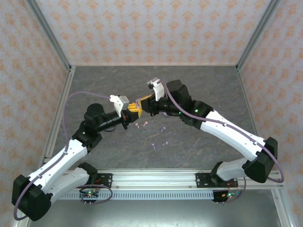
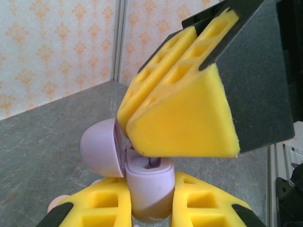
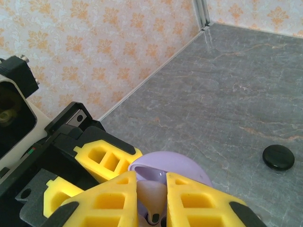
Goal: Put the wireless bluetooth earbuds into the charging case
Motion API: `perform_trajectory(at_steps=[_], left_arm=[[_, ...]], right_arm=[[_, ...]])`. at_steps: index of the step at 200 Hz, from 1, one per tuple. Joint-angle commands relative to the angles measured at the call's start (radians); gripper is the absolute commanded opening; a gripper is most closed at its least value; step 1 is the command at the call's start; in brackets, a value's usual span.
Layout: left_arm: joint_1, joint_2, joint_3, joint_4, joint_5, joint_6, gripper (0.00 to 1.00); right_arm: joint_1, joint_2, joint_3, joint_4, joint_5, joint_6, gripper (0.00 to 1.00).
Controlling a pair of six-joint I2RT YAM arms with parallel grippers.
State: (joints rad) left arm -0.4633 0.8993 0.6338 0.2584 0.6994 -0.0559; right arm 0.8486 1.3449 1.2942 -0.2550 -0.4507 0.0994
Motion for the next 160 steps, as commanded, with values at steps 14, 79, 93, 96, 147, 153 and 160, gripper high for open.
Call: perform_trajectory(at_steps=[14, 79, 93, 96, 147, 153, 160], left_arm=[[-0.005, -0.012, 0.0, 0.049, 0.008, -0.008, 0.11], [-0.005, -0.016, -0.003, 0.044, 0.003, -0.005, 0.11], [-0.004, -0.019, -0.005, 0.043, -0.002, -0.002, 0.11], [-0.004, -0.022, -0.006, 0.044, -0.004, -0.002, 0.11], [-0.005, -0.056, -0.014, 0.013, -0.039, 0.025, 0.11], [-0.005, -0.061, -0.016, 0.008, -0.041, 0.028, 0.11], [-0.005, -0.065, -0.016, 0.003, -0.044, 0.032, 0.11]], right_arm=[[0.006, 0.006, 0.02, -0.015, -0.035, -0.008, 0.21], [0.004, -0.025, 0.094, -0.086, 0.059, 0.002, 0.45], [-0.006, -0.053, 0.095, -0.101, 0.105, 0.023, 0.51], [-0.01, -0.06, 0.094, -0.106, 0.115, 0.029, 0.51], [-0.168, -0.094, 0.011, -0.301, 0.216, 0.195, 0.54], [-0.187, -0.093, -0.014, -0.311, 0.212, 0.219, 0.53], [-0.201, -0.087, -0.042, -0.323, 0.211, 0.239, 0.53]])
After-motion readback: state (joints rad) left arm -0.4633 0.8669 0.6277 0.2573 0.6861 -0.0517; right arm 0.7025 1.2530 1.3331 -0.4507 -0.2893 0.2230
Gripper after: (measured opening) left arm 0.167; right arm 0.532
